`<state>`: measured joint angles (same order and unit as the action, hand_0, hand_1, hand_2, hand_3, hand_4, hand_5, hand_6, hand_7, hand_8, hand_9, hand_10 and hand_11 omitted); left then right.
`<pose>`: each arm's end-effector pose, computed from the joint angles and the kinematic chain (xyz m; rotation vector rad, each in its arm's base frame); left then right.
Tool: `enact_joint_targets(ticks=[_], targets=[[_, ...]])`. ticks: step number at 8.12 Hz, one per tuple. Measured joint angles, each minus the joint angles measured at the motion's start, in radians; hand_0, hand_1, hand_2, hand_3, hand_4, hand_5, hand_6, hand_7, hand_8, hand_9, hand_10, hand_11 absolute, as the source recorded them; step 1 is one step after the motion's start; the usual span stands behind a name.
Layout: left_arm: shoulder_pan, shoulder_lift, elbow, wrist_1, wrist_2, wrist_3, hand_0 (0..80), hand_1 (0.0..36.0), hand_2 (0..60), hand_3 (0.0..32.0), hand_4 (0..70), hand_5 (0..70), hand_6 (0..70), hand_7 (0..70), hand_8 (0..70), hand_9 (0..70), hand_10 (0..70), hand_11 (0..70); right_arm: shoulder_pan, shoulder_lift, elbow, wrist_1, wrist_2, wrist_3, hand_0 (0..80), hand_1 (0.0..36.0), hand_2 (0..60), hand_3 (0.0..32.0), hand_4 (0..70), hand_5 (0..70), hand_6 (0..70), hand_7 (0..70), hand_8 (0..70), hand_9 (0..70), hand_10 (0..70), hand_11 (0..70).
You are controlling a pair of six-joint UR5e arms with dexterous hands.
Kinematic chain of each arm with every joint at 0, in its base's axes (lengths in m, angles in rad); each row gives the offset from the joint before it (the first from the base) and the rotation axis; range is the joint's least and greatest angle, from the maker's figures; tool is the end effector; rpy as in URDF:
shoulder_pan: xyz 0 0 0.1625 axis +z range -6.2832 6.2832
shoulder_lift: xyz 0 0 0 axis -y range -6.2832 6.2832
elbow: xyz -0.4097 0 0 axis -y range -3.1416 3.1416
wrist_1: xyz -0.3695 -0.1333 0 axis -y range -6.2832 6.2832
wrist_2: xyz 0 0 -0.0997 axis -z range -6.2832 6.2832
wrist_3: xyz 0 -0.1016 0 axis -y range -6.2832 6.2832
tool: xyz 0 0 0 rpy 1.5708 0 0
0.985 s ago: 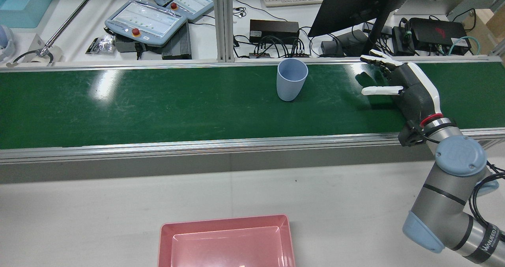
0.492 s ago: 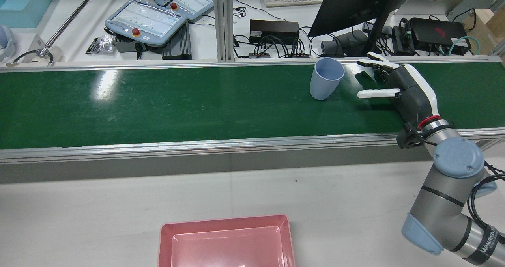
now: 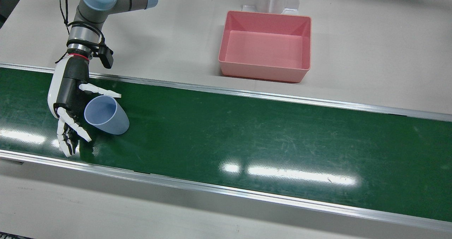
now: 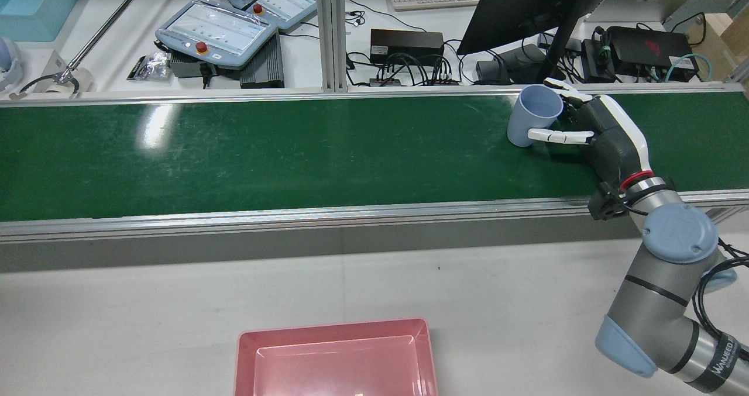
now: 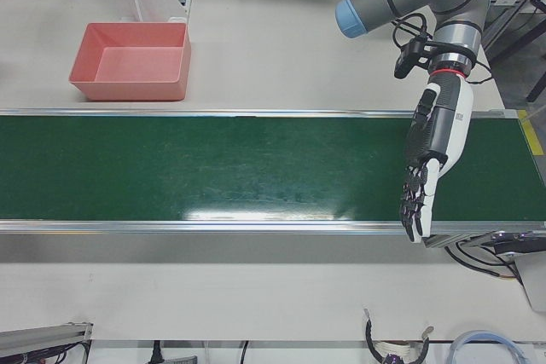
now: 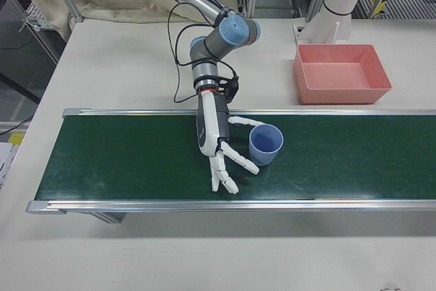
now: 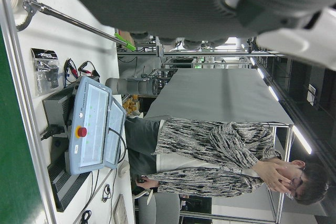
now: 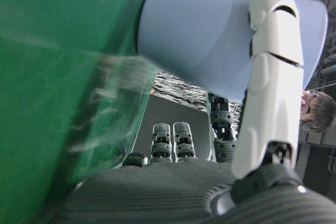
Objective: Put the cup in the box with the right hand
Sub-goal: 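Close the right hand around the light blue cup on the belt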
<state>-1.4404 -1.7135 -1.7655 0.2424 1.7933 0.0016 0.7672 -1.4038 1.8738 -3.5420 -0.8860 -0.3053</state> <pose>-0.0430 -0.5251 0.5356 -0.3548 2.1228 -1.9269 -0.2105 -0.4775 0.4931 0.1514 -2.1043 1.9632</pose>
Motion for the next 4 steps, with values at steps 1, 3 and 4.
enact_joint_targets(ticks=[1, 3, 4], targets=[[0.0, 0.0, 0.0, 0.0, 0.0, 0.0, 0.0, 0.0, 0.0, 0.0, 0.0, 0.0, 0.0, 0.0, 0.0, 0.0, 0.0, 0.0, 0.005, 0.001, -0.001, -0.002, 0.003, -0.001, 59.6, 23.3, 16.4, 0.0, 34.8, 7.7, 11.0, 44.2, 14.7, 28.1, 4.4, 8.4], [0.0, 0.0, 0.0, 0.0, 0.0, 0.0, 0.0, 0.0, 0.0, 0.0, 0.0, 0.0, 0.0, 0.0, 0.0, 0.0, 0.0, 0.0, 0.027, 0.002, 0.001, -0.034, 0.011, 0.0, 52.0, 31.9, 60.0, 0.0, 70.0, 14.6, 42.0, 70.0, 69.3, 70.0, 47.8, 67.5], [0.0, 0.0, 0.0, 0.0, 0.0, 0.0, 0.0, 0.0, 0.0, 0.0, 0.0, 0.0, 0.0, 0.0, 0.0, 0.0, 0.0, 0.0, 0.048, -0.001, 0.006, -0.052, 0.012, 0.0, 49.8, 33.7, 60.0, 0.0, 70.0, 15.0, 42.6, 70.0, 70.0, 70.0, 50.4, 70.0]])
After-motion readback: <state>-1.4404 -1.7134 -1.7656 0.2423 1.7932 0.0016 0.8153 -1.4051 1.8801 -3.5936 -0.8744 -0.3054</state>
